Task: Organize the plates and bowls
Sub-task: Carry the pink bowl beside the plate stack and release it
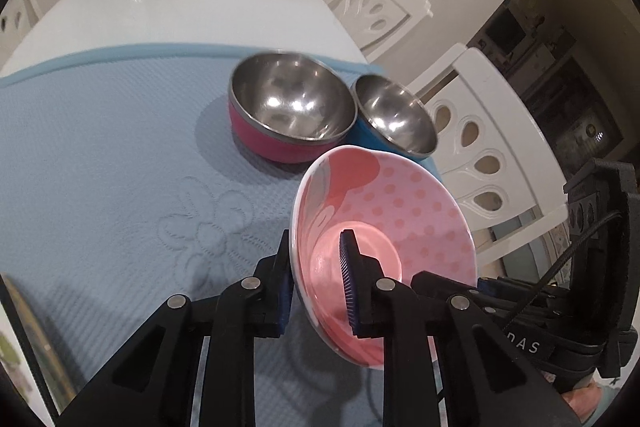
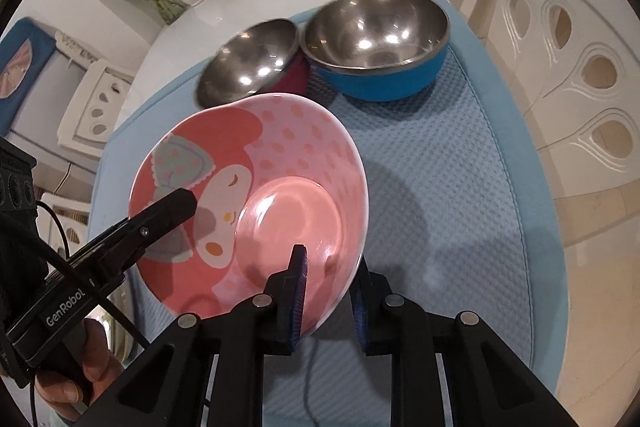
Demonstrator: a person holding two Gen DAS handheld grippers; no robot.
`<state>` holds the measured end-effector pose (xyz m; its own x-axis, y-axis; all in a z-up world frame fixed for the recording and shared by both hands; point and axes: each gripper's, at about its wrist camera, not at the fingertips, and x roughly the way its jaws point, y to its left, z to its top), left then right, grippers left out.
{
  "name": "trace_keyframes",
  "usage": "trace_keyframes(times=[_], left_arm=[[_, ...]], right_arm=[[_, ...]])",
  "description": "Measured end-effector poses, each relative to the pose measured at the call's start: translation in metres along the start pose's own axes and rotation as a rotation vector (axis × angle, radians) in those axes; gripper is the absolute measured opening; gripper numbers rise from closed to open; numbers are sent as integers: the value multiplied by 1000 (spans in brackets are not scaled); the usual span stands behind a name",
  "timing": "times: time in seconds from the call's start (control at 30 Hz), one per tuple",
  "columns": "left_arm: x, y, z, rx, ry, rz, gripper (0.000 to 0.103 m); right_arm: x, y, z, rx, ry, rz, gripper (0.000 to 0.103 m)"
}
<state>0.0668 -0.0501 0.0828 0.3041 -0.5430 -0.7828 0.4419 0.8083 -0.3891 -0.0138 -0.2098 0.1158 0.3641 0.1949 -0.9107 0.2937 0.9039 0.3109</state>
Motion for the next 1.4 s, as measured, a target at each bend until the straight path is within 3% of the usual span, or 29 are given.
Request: trace_keyframes(times=[0.3, 0.53, 0.87, 1.4], left_arm=[[-75, -4, -13, 29, -104, 52, 18], [-101, 0, -38, 38, -130, 133, 18], [-97, 23, -75, -66, -85, 147, 18], [-68, 31, -114, -70, 41, 134, 18]], right_arm=[[-36, 51, -27, -84, 5, 45, 20], [-39, 78, -46, -172, 26, 44, 20], [-24, 93, -67, -273, 73, 2, 20], [11, 78, -86, -336, 208, -30, 20]])
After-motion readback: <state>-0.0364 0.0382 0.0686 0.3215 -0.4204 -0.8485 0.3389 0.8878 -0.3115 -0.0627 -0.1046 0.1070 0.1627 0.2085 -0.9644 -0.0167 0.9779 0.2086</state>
